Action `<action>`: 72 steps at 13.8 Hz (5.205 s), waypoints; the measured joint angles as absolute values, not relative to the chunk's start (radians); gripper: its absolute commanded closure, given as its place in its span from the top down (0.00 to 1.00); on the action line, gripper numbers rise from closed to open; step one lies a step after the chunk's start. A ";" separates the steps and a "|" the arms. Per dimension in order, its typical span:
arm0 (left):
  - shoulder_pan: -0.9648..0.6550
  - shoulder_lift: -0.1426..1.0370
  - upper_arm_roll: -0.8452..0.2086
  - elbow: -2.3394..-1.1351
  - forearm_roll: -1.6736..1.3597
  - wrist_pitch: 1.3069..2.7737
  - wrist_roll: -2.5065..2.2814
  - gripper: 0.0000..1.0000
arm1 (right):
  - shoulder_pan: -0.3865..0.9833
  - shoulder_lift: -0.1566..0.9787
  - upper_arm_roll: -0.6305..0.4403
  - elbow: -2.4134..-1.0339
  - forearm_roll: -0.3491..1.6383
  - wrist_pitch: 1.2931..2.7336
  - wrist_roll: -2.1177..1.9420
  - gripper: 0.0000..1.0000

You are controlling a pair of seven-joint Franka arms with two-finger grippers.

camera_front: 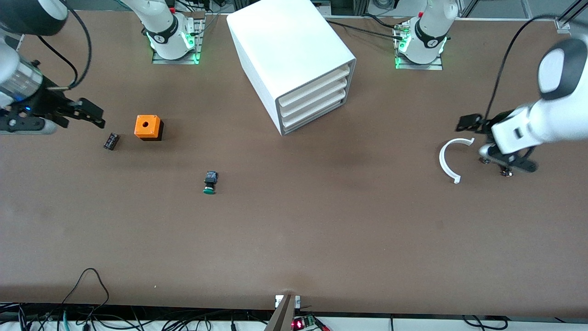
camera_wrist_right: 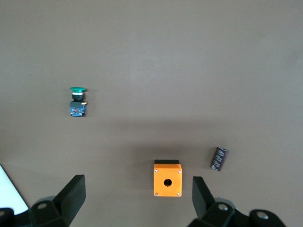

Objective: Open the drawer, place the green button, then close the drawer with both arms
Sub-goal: 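Reach the right gripper to the green button while the left gripper reaches the drawer, then grasp the green button with the right gripper while the left gripper pulls the drawer, then lift the green button with the right gripper while the left gripper withdraws, then carry the green button over the open drawer with the right gripper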

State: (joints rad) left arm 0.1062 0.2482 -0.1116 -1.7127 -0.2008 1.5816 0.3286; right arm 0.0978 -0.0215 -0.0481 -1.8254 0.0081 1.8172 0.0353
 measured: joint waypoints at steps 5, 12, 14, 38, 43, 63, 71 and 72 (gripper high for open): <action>0.121 0.463 -0.148 -1.867 -0.607 1.652 0.391 1.00 | 0.173 0.097 -0.047 -1.827 0.037 1.921 0.040 1.00; 0.071 0.576 -0.424 -2.126 -0.973 1.959 0.558 1.00 | 0.306 0.285 -0.042 -1.831 0.051 2.079 0.189 1.00; 0.042 0.575 -0.449 -2.145 -0.988 1.974 0.562 1.00 | 0.307 0.332 -0.040 -1.833 0.052 2.112 0.194 1.00; 0.132 0.529 -0.412 -2.111 -0.916 2.093 0.640 1.00 | 0.338 0.628 -0.004 -1.836 0.053 2.399 0.325 0.82; 0.137 0.501 -0.373 -2.078 -0.878 2.170 0.632 1.00 | 0.340 0.641 -0.003 -1.834 0.053 2.403 0.326 0.36; 0.179 -0.154 -0.196 -1.799 0.000 1.579 0.139 1.00 | 0.410 0.611 0.246 -1.294 -0.102 1.998 -0.217 0.21; 0.184 -0.116 -0.190 -1.764 0.000 1.569 0.126 1.00 | 0.592 0.634 0.303 -1.212 -0.183 2.041 -0.606 0.22; 0.185 -0.111 -0.187 -1.763 0.000 1.569 0.126 1.00 | 0.614 0.651 0.303 -1.211 -0.205 2.051 -0.639 0.22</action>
